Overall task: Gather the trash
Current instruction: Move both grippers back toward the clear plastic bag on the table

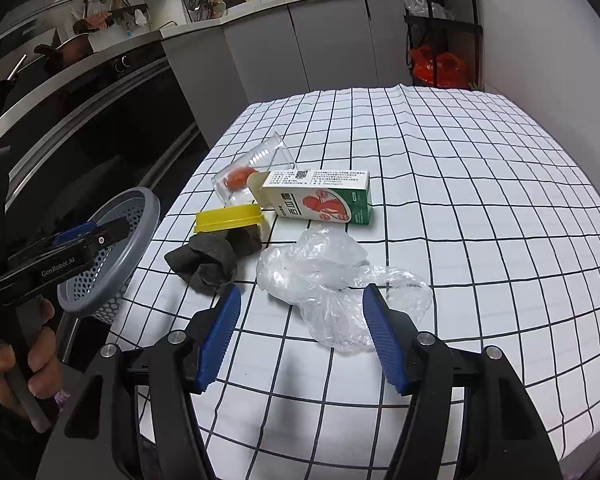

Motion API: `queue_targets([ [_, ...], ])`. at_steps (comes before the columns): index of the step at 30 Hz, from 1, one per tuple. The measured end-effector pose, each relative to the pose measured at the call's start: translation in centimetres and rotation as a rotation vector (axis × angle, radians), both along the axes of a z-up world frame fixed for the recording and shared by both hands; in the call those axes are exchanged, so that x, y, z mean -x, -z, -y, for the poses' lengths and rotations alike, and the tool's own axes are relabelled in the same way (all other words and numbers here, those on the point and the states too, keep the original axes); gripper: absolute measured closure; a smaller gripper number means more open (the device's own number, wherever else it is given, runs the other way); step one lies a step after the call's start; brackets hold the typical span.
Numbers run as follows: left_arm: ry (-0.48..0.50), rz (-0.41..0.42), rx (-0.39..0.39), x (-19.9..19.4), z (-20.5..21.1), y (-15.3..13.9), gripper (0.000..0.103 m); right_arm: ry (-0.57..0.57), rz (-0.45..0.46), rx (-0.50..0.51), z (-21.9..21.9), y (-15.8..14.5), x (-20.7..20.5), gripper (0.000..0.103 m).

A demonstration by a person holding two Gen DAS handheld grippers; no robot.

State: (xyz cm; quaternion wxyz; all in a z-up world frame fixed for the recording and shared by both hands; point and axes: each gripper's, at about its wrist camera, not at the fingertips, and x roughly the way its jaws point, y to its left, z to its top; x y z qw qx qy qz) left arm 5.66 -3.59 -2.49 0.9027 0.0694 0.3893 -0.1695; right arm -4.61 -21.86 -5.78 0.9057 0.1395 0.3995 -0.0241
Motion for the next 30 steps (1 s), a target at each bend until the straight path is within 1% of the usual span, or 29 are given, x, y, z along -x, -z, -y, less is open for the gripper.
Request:
queue_targets([
  [1, 0.002, -0.003, 0.000, -0.1, 0.2, 0.1, 0.030, -0.025, -0.010, 0.007, -0.2, 0.1, -0.5, 0.038],
  [6, 0.004, -0.004, -0.008, -0.3, 0.9, 0.6, 0.027, -0.091, -0.027, 0.090, -1.1, 0.0, -2.5, 0.036],
  [8, 0.003, -0.009, -0.011, -0.4, 1.3, 0.8, 0.026, -0.101, -0.033, 0.085, -1.0, 0.2, -3.1, 0.035],
  [12, 0.007, -0.022, -0.016, -0.6, 1.7, 1.4, 0.023, -0.094, -0.066, 0.066, -0.8, 1.5, -4.0, 0.035],
  [16, 0.010, -0.037, -0.026, -1.0, 1.9, 2.0, 0.023, -0.092, -0.109, 0.096, -0.9, 2.7, -4.9, 0.035],
  [19, 0.010, -0.048, -0.025, -1.1, 1.7, 2.3, 0.023, -0.087, -0.114, 0.109, -1.2, 3.0, -5.3, 0.035],
  [21, 0.012, -0.054, -0.019, -1.1, 1.6, 2.3, 0.020, -0.086, -0.117, 0.123, -1.4, 3.2, -5.6, 0.035],
  [24, 0.018, -0.060, -0.019, -1.1, 1.7, 2.4, 0.019, -0.084, -0.126, 0.123, -1.5, 3.6, -5.9, 0.035],
  [25, 0.021, -0.063, -0.019, -1.0, 1.8, 2.5, 0.019, -0.080, -0.128, 0.119, -1.4, 3.8, -6.0, 0.036],
  [28, 0.031, -0.069, -0.019, -1.0, 2.1, 2.7, 0.019, -0.077, -0.136, 0.098, -1.2, 3.9, -6.1, 0.053],
  [30, 0.038, -0.070, -0.020, -0.9, 2.3, 2.8, 0.018, -0.073, -0.132, 0.088, -1.0, 3.9, -6.0, 0.059],
])
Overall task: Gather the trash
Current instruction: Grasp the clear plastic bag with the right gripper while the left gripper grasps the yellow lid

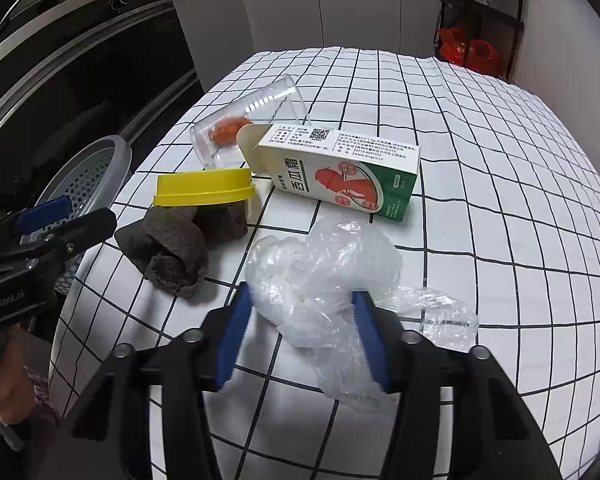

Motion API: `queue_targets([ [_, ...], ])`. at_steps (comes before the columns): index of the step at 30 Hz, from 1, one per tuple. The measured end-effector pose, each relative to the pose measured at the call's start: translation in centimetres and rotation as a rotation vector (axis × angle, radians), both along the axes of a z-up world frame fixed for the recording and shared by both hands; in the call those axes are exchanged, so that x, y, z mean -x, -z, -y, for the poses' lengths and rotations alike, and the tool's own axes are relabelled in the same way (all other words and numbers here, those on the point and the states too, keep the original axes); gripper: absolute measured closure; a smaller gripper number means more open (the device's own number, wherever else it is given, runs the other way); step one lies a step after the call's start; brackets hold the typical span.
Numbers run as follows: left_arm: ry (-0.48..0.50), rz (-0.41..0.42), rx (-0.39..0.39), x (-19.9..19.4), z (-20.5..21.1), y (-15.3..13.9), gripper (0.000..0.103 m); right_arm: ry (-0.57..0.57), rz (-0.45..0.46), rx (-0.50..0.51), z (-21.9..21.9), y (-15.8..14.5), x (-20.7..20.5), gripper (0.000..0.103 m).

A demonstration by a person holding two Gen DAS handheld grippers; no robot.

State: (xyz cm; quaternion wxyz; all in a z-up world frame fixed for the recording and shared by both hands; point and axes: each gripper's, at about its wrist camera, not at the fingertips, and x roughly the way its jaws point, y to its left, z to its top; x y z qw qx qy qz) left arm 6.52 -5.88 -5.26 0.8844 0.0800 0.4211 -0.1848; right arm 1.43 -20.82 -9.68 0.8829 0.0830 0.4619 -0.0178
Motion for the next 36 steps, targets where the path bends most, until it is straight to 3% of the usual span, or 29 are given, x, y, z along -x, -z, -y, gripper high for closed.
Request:
queue_targets([
  [3, 0.012, -0.001, 0.003, 0.2, 0.4, 0.0, 0.018, 0.013, 0.010, -0.008, 0.3, -0.3, 0.5, 0.065],
  [13, 0.016, -0.005, 0.007, -0.5, 2.6, 0.1, 0.013, 0.112, 0.082, -0.086, 3.6, -2.6, 2.8, 0.065],
  [34, 0.035, -0.053, 0.014, -3.3, 8.1, 1.7, 0.012, 0.124, 0.074, -0.113, 5.2, -2.4, 3.2, 0.065],
  [36, 0.034, -0.051, 0.011, -3.5, 8.2, 1.8, 0.017, 0.123, 0.074, -0.113, 5.3, -2.4, 3.3, 0.065],
])
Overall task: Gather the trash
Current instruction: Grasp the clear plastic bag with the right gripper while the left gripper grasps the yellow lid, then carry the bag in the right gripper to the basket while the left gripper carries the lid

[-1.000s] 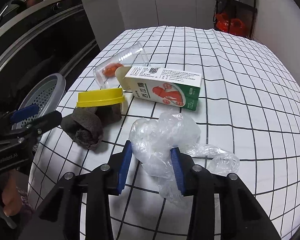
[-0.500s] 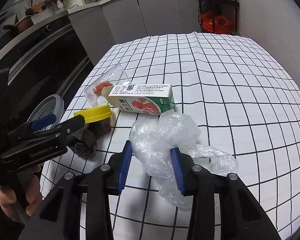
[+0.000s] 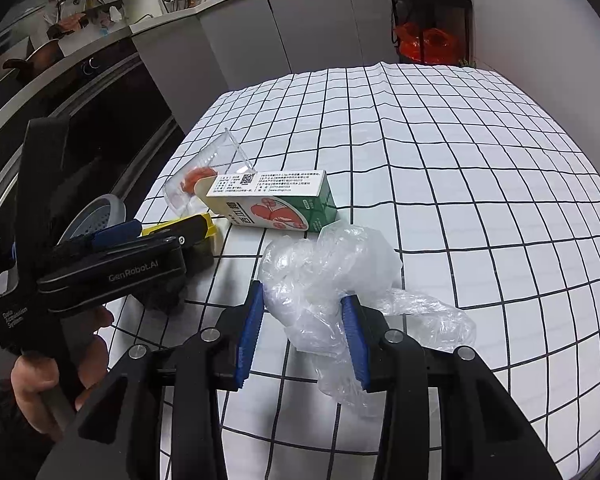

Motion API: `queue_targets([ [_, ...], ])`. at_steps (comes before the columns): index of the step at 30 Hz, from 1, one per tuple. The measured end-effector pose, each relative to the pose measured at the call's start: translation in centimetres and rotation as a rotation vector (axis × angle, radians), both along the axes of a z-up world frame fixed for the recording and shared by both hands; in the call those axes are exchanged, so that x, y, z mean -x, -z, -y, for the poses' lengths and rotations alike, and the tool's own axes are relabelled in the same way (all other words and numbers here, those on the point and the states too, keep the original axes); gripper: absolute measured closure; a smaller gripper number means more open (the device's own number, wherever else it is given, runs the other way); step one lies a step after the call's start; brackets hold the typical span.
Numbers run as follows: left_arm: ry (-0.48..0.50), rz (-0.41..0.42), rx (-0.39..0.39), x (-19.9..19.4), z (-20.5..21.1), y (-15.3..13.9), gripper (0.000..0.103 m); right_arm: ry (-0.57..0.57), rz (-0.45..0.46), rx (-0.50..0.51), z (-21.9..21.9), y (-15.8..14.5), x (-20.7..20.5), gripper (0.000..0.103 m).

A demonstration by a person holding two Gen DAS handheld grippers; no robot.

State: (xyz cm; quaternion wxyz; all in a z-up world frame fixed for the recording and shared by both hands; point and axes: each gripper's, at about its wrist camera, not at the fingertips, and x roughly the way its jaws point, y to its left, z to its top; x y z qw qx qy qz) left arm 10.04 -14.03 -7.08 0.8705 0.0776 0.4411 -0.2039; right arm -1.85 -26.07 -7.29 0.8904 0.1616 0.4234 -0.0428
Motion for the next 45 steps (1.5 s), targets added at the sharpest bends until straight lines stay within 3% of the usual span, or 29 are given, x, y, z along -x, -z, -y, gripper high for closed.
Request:
queue_targets([
  [7, 0.017, -0.013, -0.001, 0.1, 0.4, 0.3, 0.035, 0.002, 0.005, -0.003, -0.1, -0.1, 0.2, 0.065],
  [19, 0.011, 0.044, 0.036, 1.1, -1.6, -2.1, 0.036, -0.006, 0.023, -0.002, -0.4, -0.5, 0.1, 0.065],
  [28, -0.039, 0.126, 0.049, 2.2, -6.0, -4.9, 0.036, -0.035, 0.047, -0.009, -2.0, -1.4, 0.1, 0.065],
  [45, -0.195, 0.176, 0.024, 2.9, -16.9, -5.9, 0.036, -0.185, 0.116, -0.023, -11.4, -4.6, -1.9, 0.065],
])
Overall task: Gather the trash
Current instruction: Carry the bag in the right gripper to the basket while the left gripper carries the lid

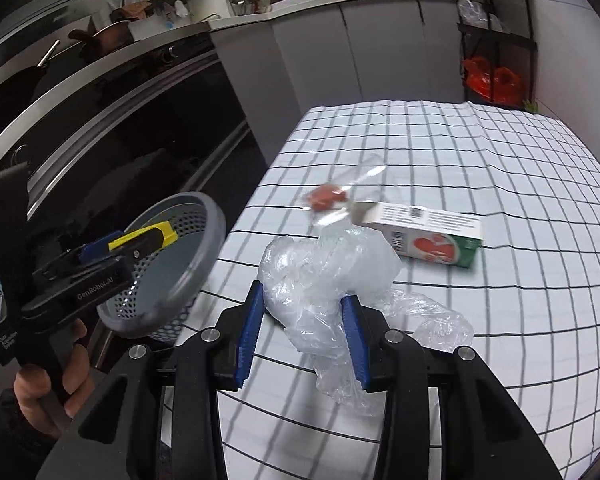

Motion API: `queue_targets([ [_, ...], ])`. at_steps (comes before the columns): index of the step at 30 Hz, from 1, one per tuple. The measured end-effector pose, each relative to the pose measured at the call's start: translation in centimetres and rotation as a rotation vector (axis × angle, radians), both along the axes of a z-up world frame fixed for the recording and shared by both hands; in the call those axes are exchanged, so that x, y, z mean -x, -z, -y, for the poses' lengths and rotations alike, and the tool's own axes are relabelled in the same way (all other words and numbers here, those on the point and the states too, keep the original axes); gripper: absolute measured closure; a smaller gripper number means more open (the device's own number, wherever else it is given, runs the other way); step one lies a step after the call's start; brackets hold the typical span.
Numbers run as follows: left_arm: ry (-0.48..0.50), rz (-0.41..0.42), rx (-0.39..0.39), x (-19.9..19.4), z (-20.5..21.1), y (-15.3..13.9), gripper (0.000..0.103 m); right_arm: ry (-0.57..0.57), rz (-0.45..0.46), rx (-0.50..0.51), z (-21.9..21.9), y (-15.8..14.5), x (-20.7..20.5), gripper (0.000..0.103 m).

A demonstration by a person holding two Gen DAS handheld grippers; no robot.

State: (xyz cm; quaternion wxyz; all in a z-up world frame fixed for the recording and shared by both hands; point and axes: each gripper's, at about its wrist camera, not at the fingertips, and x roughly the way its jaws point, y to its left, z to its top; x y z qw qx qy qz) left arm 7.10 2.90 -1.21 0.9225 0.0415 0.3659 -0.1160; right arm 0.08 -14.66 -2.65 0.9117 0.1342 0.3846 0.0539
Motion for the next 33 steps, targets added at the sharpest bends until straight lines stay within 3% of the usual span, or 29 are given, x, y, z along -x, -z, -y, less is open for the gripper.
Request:
queue_targets([
  [14, -0.184, -0.026, 0.004, -1.4, -9.2, 0.8, 0.036, -0.191, 0.012, -0.036, -9.7, -0.1, -6.2, 0.065],
  [24, -0.259, -0.066, 0.003, -3.3, -12.1, 2.1, 0.036, -0.286, -0.017, -0.021, -14.0, 1.3, -10.8, 0.065],
  [33, -0.293, -0.125, 0.026, -4.8, -13.5, 3.4, 0.036, -0.322, -0.056, -0.020, -15.3, 3.1, -14.4, 0.065],
])
